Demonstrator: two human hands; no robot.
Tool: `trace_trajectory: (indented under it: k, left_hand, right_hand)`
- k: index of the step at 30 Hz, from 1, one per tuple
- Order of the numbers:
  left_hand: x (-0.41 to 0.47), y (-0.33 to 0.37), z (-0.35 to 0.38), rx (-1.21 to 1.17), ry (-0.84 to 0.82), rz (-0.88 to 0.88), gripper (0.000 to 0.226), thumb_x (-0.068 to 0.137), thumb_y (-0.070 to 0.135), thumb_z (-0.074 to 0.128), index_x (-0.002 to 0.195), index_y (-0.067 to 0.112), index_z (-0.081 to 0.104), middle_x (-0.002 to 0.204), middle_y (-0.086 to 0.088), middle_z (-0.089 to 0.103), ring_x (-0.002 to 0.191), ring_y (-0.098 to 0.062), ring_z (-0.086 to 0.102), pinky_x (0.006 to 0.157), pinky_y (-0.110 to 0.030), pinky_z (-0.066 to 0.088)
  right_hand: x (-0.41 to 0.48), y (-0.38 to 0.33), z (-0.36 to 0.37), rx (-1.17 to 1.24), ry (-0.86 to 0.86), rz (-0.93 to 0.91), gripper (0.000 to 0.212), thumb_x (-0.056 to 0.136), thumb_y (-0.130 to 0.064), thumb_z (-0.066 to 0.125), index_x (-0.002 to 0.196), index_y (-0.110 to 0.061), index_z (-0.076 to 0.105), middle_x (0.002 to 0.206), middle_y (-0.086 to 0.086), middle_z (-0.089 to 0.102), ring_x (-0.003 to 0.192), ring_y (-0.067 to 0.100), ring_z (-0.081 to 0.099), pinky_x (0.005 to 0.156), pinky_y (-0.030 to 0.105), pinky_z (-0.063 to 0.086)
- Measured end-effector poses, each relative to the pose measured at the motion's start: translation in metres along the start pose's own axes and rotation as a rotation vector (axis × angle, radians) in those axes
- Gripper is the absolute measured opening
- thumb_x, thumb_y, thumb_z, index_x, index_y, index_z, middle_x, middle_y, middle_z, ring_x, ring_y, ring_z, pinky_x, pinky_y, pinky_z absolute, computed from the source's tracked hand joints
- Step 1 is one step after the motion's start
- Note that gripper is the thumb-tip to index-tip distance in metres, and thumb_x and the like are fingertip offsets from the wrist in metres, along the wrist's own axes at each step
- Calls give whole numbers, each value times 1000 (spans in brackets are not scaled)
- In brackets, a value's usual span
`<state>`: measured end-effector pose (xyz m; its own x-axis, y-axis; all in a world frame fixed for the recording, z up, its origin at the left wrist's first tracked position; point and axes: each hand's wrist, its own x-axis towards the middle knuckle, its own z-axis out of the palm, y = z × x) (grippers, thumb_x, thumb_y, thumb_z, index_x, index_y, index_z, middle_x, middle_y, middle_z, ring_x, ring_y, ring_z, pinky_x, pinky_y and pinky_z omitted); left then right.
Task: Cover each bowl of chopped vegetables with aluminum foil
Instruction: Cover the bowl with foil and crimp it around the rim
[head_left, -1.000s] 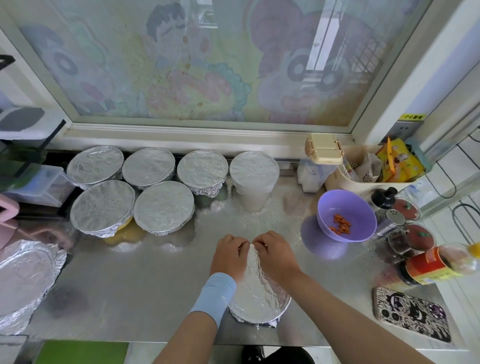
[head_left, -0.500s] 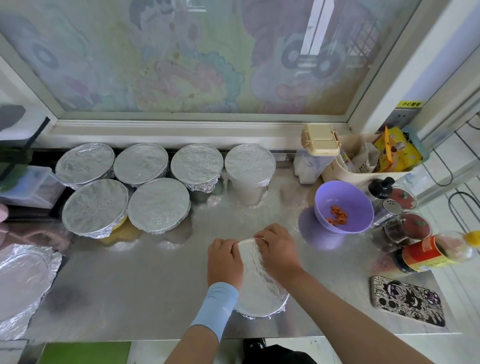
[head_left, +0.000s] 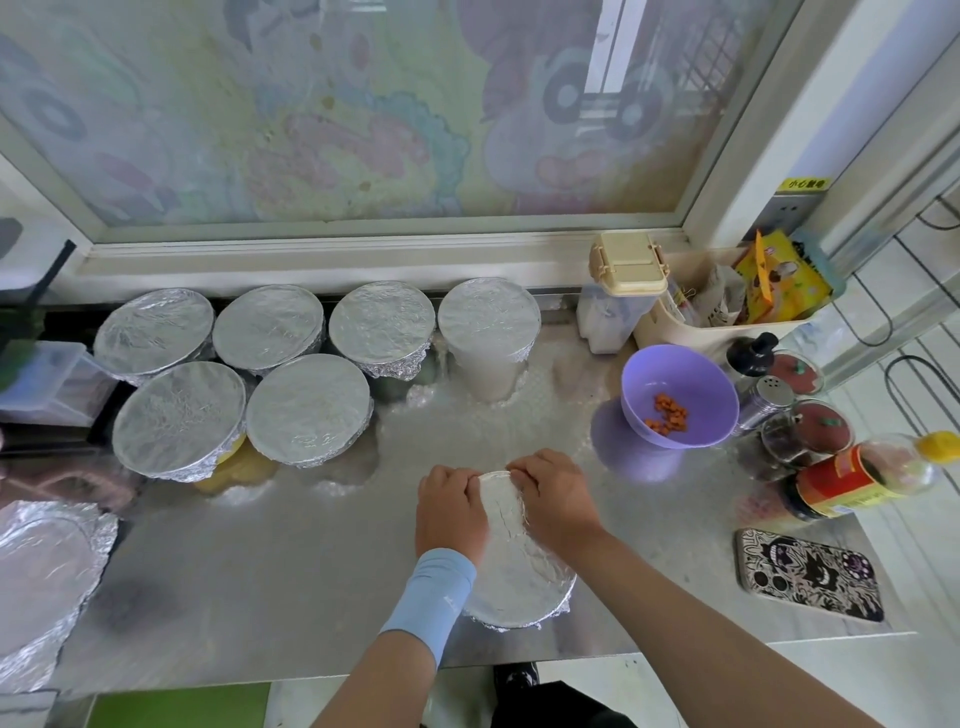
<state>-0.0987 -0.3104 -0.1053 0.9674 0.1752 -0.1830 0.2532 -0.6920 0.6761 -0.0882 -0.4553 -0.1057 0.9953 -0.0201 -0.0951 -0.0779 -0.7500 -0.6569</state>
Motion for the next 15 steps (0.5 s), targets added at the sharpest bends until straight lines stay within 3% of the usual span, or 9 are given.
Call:
trace_trajectory:
  k: [3,7,11,13,15]
  left_hand:
    - [-1,-8,-8,-61,37,-114,30,98,16,39,105,19,69,107,1,54,108,-20,50,86,-27,40]
    - [-2,-13,-22,-6,16,-74,35,92,7,43,116,20,66,117,-1,55,115,-22,49,94,-28,39]
    - [13,3,-26,29,-206,219,57,86,-1,43,135,26,54,136,8,51,128,-12,40,106,-20,29]
    - [22,11,-24,55,-364,249,49,94,12,42,138,30,51,138,11,52,128,-10,45,107,-22,32]
    - [25,13,-21,82,-387,250,38,98,25,43,133,32,56,133,13,57,121,-9,52,101,-22,37]
  right_hand:
    - [-15,3,-4,-51,-40,116,32,99,-25,47,128,-24,61,125,-3,56,116,21,49,104,36,37]
    - [-28,-1,-4,150,-62,264,42,101,-18,44,142,-19,46,142,0,48,129,21,46,104,25,33]
    - [-22,-7,-3,264,-38,332,30,100,-22,45,125,-29,59,117,-8,65,106,14,58,81,18,40]
    - [-20,-8,-3,307,-39,350,23,100,-26,46,113,-35,63,100,-14,67,93,9,59,68,7,37]
    - [-19,-5,-3,359,-22,379,22,99,-28,47,107,-37,66,94,-17,67,90,6,59,65,2,36]
